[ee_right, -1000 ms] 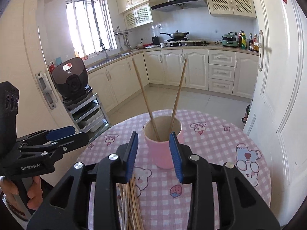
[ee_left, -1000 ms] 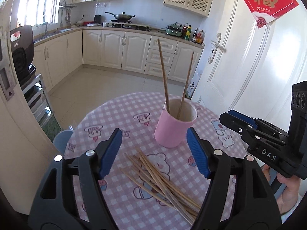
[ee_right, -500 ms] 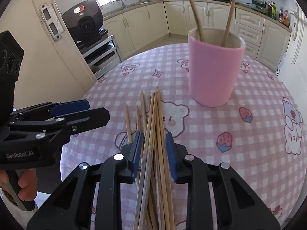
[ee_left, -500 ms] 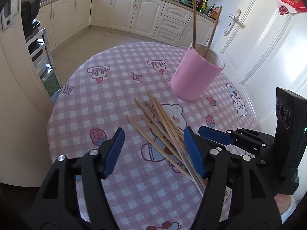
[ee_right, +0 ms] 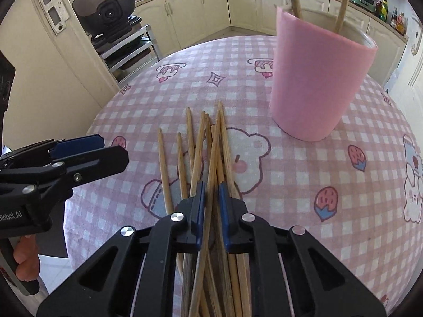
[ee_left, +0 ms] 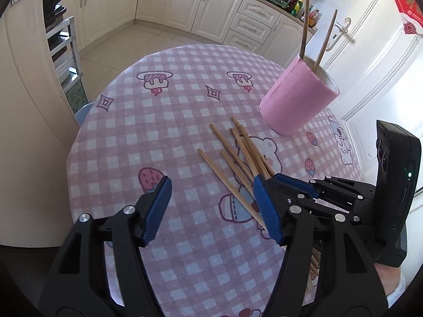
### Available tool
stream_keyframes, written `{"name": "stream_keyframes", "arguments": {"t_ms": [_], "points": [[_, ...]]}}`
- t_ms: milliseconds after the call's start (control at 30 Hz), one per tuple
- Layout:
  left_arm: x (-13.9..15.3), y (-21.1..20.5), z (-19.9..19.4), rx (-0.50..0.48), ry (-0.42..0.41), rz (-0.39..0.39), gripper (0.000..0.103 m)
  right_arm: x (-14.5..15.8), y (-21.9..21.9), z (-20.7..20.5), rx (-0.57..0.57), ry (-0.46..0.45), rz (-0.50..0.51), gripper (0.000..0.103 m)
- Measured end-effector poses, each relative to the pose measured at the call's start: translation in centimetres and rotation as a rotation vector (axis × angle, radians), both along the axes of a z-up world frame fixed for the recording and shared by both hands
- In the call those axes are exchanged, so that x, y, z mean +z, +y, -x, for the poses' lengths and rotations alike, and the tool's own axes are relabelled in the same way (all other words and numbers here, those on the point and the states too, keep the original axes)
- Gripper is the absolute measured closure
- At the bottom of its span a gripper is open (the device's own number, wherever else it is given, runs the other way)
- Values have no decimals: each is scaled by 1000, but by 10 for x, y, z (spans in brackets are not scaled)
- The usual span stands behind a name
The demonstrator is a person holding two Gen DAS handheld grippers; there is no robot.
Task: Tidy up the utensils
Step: 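Grasp a chopstick from the pile with the right tool while the left tool grasps another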
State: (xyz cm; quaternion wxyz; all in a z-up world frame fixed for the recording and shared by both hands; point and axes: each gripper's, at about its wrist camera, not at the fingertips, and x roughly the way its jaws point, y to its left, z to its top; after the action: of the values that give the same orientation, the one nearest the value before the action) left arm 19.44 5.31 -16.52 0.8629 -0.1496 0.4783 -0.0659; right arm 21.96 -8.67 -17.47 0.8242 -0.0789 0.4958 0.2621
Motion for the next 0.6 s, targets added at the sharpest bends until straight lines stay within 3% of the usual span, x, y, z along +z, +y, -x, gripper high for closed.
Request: {"name": "stream_keyframes", "arguments": {"t_ms": [300, 600], "points": [[-8, -20, -16, -41, 46, 19, 40, 7, -15, 2, -10, -13, -48, 98], [-13, -50, -35, -57, 88, -15, 42, 13, -47, -1, -57, -8, -106, 98]]}}
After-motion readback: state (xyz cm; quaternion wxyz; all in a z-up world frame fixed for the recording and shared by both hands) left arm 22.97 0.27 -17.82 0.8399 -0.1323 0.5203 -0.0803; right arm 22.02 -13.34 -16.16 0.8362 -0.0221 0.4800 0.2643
